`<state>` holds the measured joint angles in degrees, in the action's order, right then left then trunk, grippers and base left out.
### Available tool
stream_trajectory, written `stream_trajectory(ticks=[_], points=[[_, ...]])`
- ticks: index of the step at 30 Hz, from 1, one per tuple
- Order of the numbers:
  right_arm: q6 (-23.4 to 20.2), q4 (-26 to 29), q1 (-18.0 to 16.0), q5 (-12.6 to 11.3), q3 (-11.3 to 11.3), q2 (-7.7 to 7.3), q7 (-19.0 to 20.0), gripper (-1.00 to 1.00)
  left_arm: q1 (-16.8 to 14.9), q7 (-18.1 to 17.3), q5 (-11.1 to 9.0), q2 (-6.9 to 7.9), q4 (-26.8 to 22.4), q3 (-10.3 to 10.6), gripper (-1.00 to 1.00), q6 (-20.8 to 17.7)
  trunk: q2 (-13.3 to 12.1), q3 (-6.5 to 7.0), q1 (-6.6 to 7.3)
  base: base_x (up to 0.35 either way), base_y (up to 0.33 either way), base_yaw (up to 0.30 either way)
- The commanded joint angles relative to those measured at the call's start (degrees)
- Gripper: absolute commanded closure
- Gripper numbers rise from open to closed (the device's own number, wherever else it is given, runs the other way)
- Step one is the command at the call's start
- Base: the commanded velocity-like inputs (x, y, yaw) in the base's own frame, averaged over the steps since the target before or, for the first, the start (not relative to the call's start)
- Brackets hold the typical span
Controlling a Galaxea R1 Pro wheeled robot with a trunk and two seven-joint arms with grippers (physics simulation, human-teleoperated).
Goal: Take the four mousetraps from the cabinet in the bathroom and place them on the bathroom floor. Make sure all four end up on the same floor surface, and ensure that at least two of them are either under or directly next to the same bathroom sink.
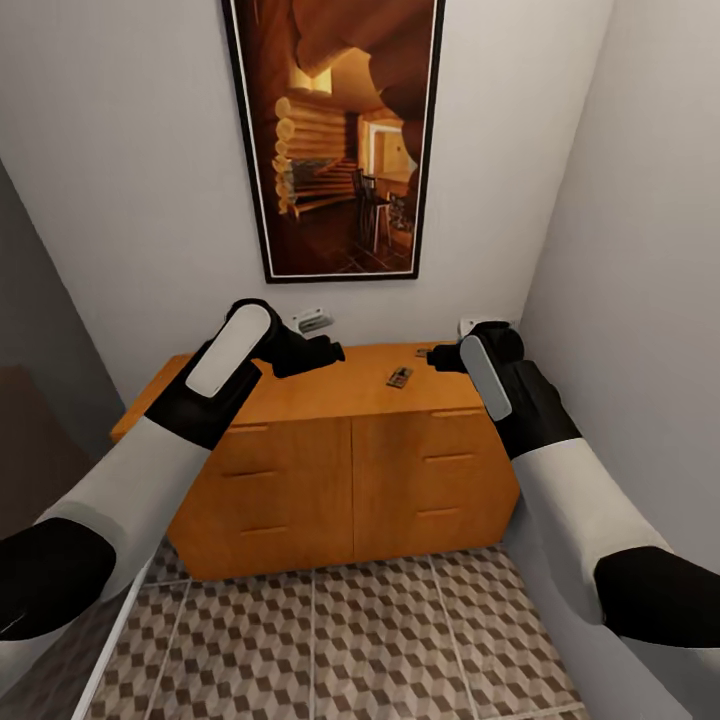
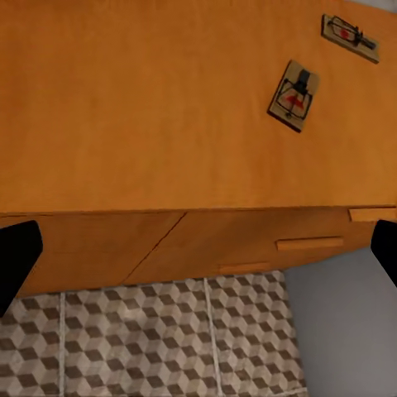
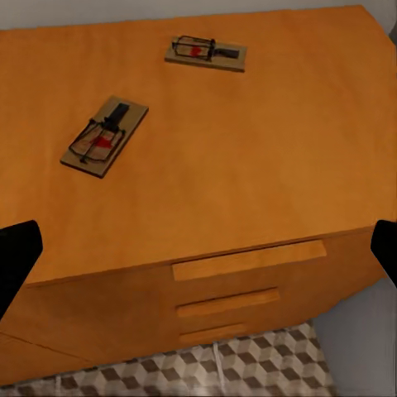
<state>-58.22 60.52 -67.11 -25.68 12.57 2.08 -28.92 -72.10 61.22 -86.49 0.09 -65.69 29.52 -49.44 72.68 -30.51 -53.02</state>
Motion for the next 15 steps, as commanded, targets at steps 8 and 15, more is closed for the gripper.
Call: stream_trajectory(ticks=[8,15], points=[[-0.2,-1.6,-0.1,-0.6,-0.4,-0.51,-0.6,-1.0,-0.1,0.6,-0.5,-2.14,-0.1,2.4,-1.0,-3.6,0.0,-0.06,-0.03,0.333,0.0,0.0],[-0.2,-1.6,-0.1,-0.7,-1.6,-1.31,-0.6,-1.0,0.3,0.4,-1.3,-4.34,-0.5,10.5,-1.0,-4.5,0.0,-0.06,-0.03,0.244,0.0,0.0]])
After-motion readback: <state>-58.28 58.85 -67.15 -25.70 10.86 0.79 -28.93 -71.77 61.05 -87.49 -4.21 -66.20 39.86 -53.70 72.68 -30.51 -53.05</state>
